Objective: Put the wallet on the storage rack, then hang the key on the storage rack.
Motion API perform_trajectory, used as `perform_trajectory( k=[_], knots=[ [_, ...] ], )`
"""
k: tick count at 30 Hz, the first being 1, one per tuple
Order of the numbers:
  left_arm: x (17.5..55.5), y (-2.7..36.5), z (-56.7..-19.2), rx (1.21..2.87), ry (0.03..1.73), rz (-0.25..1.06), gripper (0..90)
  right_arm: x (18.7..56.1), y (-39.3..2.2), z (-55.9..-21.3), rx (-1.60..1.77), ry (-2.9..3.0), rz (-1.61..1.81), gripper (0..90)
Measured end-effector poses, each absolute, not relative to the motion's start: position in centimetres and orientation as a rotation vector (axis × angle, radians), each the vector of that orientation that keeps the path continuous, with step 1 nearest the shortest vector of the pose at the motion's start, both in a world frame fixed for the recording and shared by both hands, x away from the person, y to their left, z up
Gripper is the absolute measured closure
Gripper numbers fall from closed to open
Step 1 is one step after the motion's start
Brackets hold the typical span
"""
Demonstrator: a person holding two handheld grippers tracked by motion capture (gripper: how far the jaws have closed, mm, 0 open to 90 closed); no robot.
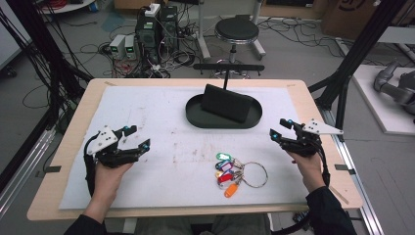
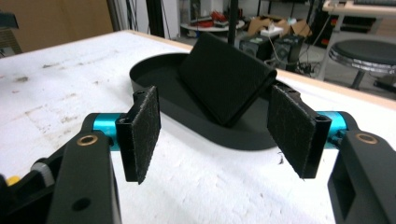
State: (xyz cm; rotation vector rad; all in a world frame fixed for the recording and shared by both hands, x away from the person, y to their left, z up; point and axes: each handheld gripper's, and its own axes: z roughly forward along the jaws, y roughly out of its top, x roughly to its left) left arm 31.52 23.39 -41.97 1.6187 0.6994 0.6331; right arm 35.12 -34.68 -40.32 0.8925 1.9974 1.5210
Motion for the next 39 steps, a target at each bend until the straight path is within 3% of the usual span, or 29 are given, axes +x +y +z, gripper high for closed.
perform_trajectory(
  k=[4, 10, 19, 31, 36, 39],
  knots=[
    [31.5, 23.3, -41.9, 1.592, 0.669, 0.642, 26.0, 34.6, -34.4, -40.3, 0.917, 2.022, 1.479, 27.8],
    [31.6, 23.1, -41.8, 1.623, 0.688, 0.605, 26.0, 33.8, -34.0, -39.7, 0.871, 2.067, 1.467, 24.1],
    [31.4, 23.0, -41.6, 1.633, 0.715, 0.621, 25.7, 32.7, -34.4, -39.9, 0.956, 2.098, 1.538, 26.0],
    [31.3, 22.4, -41.2, 1.639, 0.736, 0.654, 25.7, 30.9, -33.3, -41.7, 0.978, 2.296, 1.387, 50.8],
    [31.6, 21.8, -41.5, 1.688, 0.715, 0.657, 25.7, 30.3, -32.2, -42.7, 0.976, 2.323, 1.286, 51.3],
    [31.5, 21.4, -41.5, 1.705, 0.698, 0.661, 25.7, 30.3, -31.8, -43.2, 0.982, 2.368, 1.243, 58.5]
  ],
)
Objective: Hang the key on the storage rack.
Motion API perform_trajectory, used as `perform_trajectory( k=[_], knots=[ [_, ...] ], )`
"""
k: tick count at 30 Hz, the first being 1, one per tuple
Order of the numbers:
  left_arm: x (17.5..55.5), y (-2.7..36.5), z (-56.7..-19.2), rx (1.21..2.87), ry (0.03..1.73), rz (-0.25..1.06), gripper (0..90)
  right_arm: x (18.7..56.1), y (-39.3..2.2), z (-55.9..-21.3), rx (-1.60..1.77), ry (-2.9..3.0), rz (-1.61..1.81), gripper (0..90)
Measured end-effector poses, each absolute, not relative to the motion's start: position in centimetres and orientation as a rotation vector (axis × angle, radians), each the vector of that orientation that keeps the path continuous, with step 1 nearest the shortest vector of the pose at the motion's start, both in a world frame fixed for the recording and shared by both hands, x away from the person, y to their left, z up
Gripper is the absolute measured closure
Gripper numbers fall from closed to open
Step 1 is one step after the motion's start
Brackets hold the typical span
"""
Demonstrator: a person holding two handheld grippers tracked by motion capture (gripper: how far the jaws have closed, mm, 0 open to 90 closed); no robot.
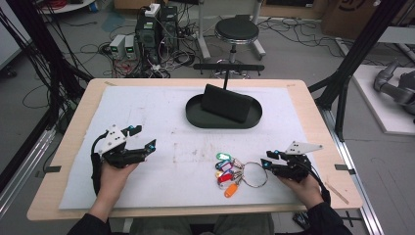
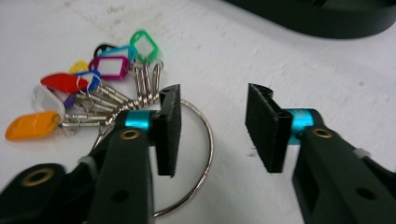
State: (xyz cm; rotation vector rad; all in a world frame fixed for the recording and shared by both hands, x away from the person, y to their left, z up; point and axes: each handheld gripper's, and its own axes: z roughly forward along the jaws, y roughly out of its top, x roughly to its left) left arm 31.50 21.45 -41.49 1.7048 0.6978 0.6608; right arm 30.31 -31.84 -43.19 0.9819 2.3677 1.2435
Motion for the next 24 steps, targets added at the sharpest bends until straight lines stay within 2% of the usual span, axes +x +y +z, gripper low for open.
perform_trajectory(
  k=[5, 11, 15, 22, 24],
  knots=[
    [31.4, 21.0, -41.6, 1.725, 0.682, 0.662, 25.7, 30.6, -31.4, -43.8, 1.005, 2.443, 1.191, 68.6],
    [31.3, 20.9, -41.7, 1.735, 0.681, 0.666, 25.7, 31.2, -31.2, -44.6, 1.049, 2.492, 1.125, 68.6],
    [31.3, 20.9, -41.8, 1.738, 0.681, 0.665, 25.7, 31.2, -30.8, -44.9, 1.015, 2.518, 1.064, 71.9],
    [31.2, 20.6, -41.9, 1.752, 0.678, 0.665, 25.7, 31.1, -30.5, -44.8, 0.981, 2.505, 1.018, 86.6],
    [31.2, 20.6, -41.9, 1.758, 0.674, 0.664, 25.7, 31.0, -30.3, -44.8, 0.965, 2.504, 1.001, 86.9]
  ],
)
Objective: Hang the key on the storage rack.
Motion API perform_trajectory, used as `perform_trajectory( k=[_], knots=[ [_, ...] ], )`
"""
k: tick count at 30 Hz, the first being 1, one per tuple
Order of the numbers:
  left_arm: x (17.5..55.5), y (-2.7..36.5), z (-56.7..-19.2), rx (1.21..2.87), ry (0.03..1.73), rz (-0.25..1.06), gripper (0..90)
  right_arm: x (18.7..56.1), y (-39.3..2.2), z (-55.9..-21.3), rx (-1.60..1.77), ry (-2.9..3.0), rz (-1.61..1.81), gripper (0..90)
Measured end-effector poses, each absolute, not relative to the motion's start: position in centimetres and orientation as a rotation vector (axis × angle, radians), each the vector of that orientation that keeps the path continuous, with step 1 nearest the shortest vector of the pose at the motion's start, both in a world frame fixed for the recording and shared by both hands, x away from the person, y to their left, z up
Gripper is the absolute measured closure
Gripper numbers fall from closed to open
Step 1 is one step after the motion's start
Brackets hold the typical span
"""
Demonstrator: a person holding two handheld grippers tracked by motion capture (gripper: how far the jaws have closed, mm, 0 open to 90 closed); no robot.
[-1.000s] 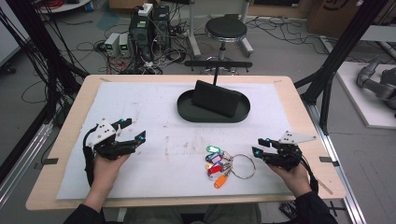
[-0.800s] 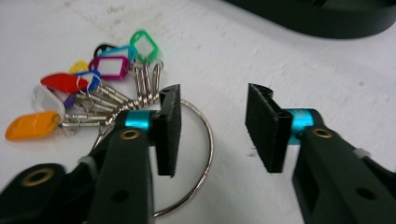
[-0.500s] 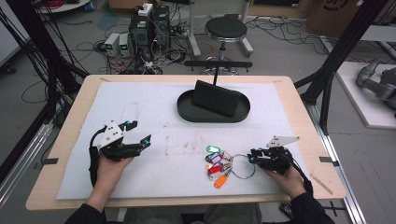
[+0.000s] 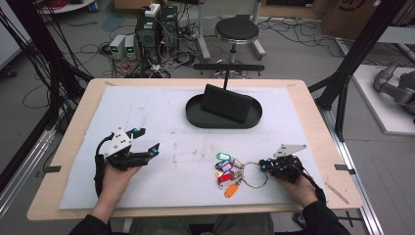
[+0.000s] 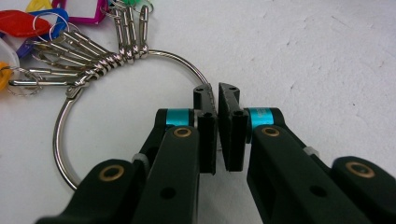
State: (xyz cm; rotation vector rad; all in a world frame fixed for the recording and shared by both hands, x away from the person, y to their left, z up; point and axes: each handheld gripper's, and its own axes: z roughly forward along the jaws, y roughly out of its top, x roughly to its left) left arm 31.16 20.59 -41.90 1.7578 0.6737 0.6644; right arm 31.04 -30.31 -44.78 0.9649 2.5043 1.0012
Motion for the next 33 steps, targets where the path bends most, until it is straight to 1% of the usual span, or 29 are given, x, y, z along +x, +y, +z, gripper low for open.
perform_trajectory(
  k=[9, 21, 33],
  knots=[
    [31.1, 20.6, -42.0, 1.764, 0.671, 0.666, 25.7, 31.4, -30.4, -44.4, 1.029, 2.446, 1.059, 87.3],
    [30.9, 20.7, -42.0, 1.762, 0.676, 0.670, 25.7, 31.5, -31.3, -42.9, 1.178, 2.302, 1.438, 87.3],
    [31.0, 20.6, -42.0, 1.761, 0.675, 0.673, 25.7, 30.5, -29.6, -42.0, 1.083, 2.335, 1.562, 86.9]
  ],
)
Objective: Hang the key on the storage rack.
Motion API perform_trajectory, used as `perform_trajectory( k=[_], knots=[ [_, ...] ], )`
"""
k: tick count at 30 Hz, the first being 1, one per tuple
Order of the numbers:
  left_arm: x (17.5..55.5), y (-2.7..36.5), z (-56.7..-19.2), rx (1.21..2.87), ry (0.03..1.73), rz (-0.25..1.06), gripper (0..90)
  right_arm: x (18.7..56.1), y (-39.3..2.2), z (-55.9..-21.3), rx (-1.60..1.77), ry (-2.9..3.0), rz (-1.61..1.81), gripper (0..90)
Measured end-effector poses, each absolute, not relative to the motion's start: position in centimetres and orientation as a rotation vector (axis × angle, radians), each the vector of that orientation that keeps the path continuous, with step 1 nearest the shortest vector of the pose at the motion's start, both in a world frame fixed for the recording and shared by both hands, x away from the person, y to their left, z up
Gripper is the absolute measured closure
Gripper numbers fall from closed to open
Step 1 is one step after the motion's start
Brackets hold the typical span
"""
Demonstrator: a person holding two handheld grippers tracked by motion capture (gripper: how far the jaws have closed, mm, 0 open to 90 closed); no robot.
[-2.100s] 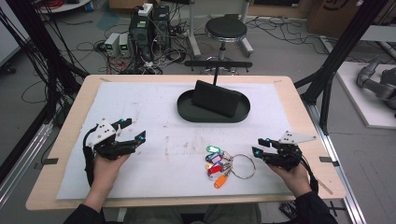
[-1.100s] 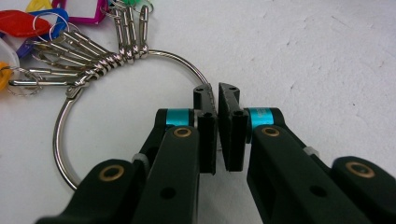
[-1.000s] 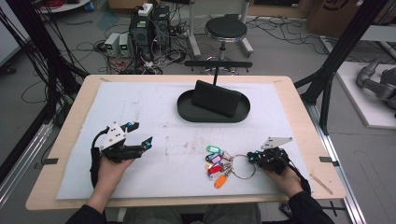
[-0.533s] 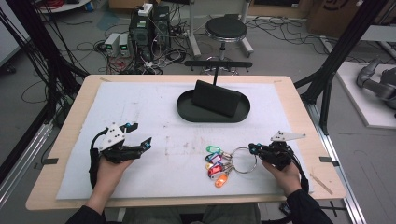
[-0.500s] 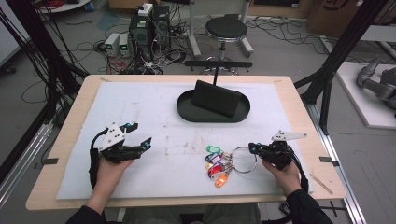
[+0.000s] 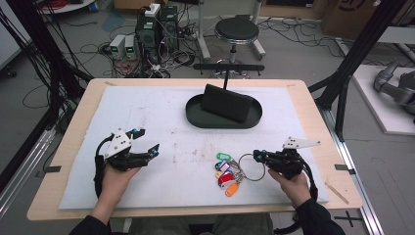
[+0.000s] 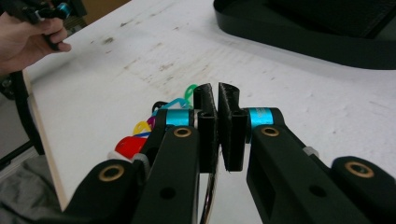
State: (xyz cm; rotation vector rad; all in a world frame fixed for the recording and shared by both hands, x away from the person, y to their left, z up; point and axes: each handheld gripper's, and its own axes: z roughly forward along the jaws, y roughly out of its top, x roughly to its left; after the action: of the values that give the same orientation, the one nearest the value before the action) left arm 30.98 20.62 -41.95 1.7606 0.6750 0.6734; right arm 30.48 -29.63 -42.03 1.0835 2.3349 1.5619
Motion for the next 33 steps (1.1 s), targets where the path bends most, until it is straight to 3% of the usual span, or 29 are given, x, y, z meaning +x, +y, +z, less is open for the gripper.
perform_trajectory(
  k=[4, 19, 33],
  knots=[
    [31.0, 20.6, -41.9, 1.758, 0.675, 0.674, 25.7, 30.1, -29.0, -42.0, 1.059, 2.416, 1.514, 83.8],
    [30.9, 20.7, -42.0, 1.761, 0.675, 0.671, 25.7, 30.1, -29.4, -40.1, 0.951, 2.392, 1.506, 87.0],
    [30.8, 21.0, -42.0, 1.759, 0.681, 0.672, 25.7, 33.2, -30.7, -36.4, 0.862, 2.348, 1.624, 87.1]
  ],
)
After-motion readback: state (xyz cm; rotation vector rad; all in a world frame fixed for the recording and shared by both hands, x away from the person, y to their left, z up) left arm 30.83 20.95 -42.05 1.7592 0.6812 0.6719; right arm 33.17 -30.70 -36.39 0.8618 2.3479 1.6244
